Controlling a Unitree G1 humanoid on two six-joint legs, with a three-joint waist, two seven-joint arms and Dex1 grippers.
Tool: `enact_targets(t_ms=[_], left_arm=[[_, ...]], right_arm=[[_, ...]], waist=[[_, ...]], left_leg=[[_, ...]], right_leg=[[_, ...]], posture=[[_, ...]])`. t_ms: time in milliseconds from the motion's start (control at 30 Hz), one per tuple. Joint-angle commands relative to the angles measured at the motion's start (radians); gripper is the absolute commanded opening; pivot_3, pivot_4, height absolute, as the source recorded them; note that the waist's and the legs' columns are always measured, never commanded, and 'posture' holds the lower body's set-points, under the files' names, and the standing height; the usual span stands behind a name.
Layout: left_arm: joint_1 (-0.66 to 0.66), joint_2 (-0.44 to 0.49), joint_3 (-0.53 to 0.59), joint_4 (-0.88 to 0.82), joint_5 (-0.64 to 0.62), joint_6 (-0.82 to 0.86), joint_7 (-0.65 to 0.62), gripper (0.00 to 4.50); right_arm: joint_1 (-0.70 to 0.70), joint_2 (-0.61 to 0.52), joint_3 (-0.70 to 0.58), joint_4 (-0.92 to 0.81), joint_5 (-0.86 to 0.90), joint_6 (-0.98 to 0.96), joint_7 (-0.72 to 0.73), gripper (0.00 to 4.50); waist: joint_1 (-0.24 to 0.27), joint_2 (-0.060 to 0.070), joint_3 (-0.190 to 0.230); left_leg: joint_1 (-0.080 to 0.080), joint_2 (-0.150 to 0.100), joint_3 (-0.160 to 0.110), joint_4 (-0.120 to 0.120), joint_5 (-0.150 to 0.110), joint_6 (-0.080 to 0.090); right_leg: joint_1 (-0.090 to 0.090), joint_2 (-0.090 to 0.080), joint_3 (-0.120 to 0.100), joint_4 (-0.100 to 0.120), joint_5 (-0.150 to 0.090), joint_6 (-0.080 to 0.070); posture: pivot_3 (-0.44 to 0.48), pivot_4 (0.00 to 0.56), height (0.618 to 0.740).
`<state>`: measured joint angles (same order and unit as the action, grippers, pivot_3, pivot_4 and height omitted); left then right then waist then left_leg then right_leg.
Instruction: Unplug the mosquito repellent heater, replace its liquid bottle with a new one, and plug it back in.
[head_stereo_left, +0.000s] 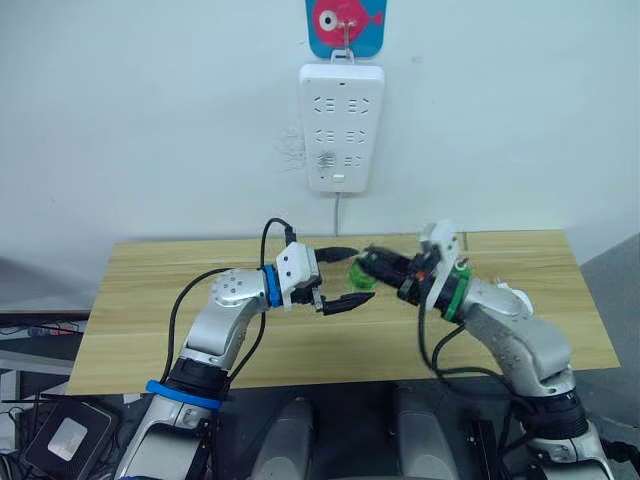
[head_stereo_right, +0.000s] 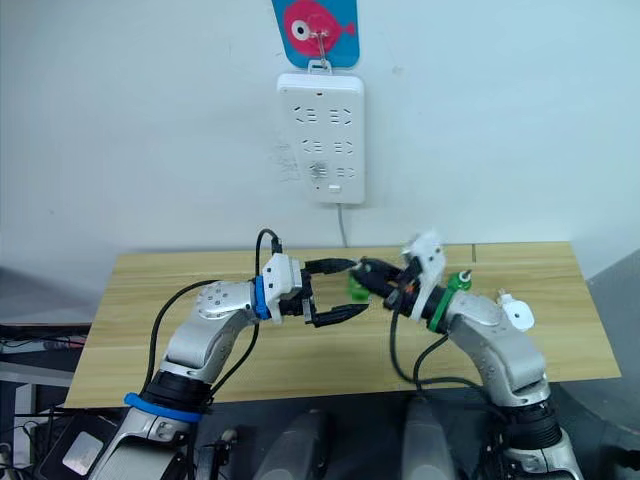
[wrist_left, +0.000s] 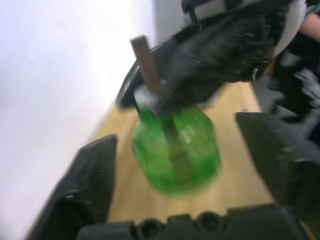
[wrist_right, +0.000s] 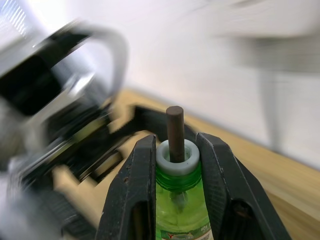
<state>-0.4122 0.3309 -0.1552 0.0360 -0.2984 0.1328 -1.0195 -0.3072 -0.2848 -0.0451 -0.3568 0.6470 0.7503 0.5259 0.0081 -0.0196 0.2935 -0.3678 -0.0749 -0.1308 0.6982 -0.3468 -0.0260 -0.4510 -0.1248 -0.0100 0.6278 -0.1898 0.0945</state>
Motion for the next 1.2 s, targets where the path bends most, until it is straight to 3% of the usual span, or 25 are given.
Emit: enact_targets(t_ms=[33, 167, 400, 867, 967, 1133, 1200], left_arm=[[0.027, -0.059, 0.003, -0.070, 0.016, -0.044, 0.102, 4.50], [0.029, -0.140, -0.006, -0.096, 0.047, -0.070, 0.212, 4.50], [0.012, -0.225, -0.006, -0.086, 0.095, -0.110, 0.350, 4.50], [0.027, -0.257, -0.041, -0.072, 0.105, -0.132, 0.409, 4.50], [0.012, -0.255, -0.032, -0.048, 0.109, -0.154, 0.410, 3.92], [0.004, -0.267, -0.027, -0.040, 0.102, -0.167, 0.421, 2.38], [0.007, -0.271, -0.030, -0.044, 0.104, -0.168, 0.424, 2.33]], right_arm=[[-0.038, 0.088, -0.167, -0.014, 0.239, 0.150, -0.186, 0.86], [-0.071, 0.197, -0.304, 0.040, 0.494, 0.232, -0.410, 0.86], [-0.078, 0.253, -0.348, 0.055, 0.767, 0.201, -0.655, 0.86], [-0.057, 0.180, -0.260, 0.030, 0.942, 0.115, -0.774, 0.86], [-0.057, 0.165, -0.243, 0.030, 0.960, 0.099, -0.781, 0.86], [-0.058, 0.151, -0.219, 0.034, 0.978, 0.068, -0.788, 0.86], [-0.057, 0.145, -0.210, 0.033, 0.984, 0.056, -0.790, 0.86]], waist=[[0.000, 0.000, 0.000], [-0.001, 0.001, -0.001], [-0.002, 0.001, -0.001], [-0.007, 0.001, -0.001], [-0.007, 0.001, -0.001], [-0.007, 0.001, -0.001], [-0.007, 0.001, -0.001]], left_leg=[[0.000, 0.000, 0.000, 0.000, 0.000, 0.000], [0.000, 0.000, 0.000, 0.000, 0.000, 0.000], [0.000, 0.000, 0.001, 0.000, 0.000, 0.000], [0.000, 0.000, 0.001, 0.000, 0.000, 0.000], [0.000, 0.000, 0.001, 0.000, 0.000, 0.000], [0.000, 0.000, 0.001, 0.000, 0.000, 0.000], [0.000, 0.000, 0.001, 0.000, 0.000, 0.000]], right_leg=[[0.000, 0.000, 0.000, 0.000, 0.000, 0.000], [0.000, 0.000, 0.000, 0.000, 0.000, 0.000], [0.000, 0.000, 0.001, 0.001, 0.000, 0.000], [0.000, 0.000, 0.001, 0.001, 0.000, 0.000], [0.000, 0.000, 0.001, 0.001, 0.000, 0.000], [0.000, 0.000, 0.001, 0.001, 0.000, 0.000], [0.000, 0.000, 0.001, 0.001, 0.000, 0.000]], posture=[[0.078, 0.247, 0.740], [0.080, 0.249, 0.740], [0.091, 0.252, 0.740], [0.087, 0.263, 0.740], [0.090, 0.265, 0.740], [0.090, 0.265, 0.740], [0.090, 0.265, 0.740]])
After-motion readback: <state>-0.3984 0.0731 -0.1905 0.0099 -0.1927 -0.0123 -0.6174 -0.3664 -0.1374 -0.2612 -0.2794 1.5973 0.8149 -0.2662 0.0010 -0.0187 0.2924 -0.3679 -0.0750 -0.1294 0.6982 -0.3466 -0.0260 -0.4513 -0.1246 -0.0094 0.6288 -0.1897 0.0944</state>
